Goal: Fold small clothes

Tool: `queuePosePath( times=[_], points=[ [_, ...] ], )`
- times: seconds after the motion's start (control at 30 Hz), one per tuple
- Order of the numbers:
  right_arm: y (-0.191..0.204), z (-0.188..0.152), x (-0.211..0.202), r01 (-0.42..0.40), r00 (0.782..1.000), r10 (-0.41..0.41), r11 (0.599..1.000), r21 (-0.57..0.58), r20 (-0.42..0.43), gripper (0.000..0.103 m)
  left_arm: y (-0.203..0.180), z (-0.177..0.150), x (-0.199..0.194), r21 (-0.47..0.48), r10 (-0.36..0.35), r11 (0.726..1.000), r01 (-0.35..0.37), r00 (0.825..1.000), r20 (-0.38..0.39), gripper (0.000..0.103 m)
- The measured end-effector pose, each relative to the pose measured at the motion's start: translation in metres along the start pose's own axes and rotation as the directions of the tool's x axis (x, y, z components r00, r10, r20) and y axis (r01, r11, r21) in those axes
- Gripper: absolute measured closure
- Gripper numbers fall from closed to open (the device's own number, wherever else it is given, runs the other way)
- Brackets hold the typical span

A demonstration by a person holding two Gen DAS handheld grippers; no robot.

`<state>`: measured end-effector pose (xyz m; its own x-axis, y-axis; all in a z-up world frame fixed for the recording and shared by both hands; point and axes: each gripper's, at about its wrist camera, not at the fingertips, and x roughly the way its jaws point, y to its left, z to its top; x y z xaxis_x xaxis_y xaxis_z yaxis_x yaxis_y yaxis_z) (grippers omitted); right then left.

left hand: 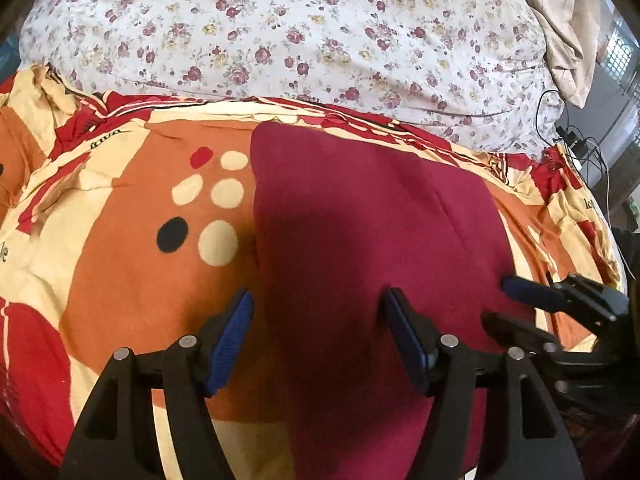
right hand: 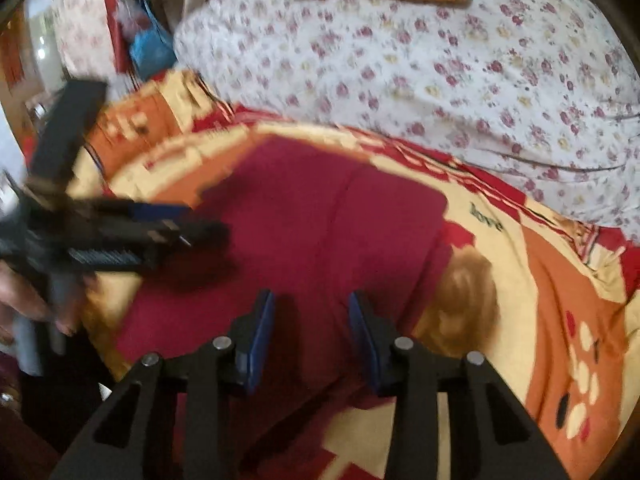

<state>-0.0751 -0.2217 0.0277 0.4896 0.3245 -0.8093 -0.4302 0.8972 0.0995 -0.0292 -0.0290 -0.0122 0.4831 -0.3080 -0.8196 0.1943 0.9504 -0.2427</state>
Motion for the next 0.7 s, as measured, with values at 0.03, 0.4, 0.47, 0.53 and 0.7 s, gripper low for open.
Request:
queuePosePath(
  times=[0.03, 0.4, 0.47, 0.53, 0.7],
  points=[
    [-0.004, -0.003, 0.004, 0.002, 1.000, -0.002, 1.000, 0.000, -0.012, 0.064, -0.001, -0.001, 0.002, 0.000, -0.004, 1.000, 0.004, 1.000, 0.002, 0.044],
    [-0.006, -0.021, 0.003, 0.012, 0.999, -0.013, 0.999, 0.039, 0.039, 0.064, -0.012, -0.006, 0.006, -0.009, 0.017, 1.000, -0.017, 1.000, 0.019, 0.044],
    [-0.003, -0.021, -0.004, 0.018, 0.999, -0.021, 0.999, 0.051, 0.048, 0.062, -0.011, -0.007, 0.005, -0.009, 0.019, 1.000, -0.019, 1.000, 0.020, 0.044],
    [-0.001, -0.023, -0.014, 0.011, 0.998, -0.015, 0.998, 0.069, 0.058, 0.062, -0.011, -0.008, 0.004, -0.012, 0.019, 1.000, -0.019, 1.000, 0.019, 0.044],
    [0.006, -0.024, -0.031, -0.020, 0.998, 0.016, 0.997, 0.077, 0.059, 0.053, -0.010, -0.008, 0.004, -0.009, 0.019, 1.000, -0.019, 1.000, 0.021, 0.044]
  ],
)
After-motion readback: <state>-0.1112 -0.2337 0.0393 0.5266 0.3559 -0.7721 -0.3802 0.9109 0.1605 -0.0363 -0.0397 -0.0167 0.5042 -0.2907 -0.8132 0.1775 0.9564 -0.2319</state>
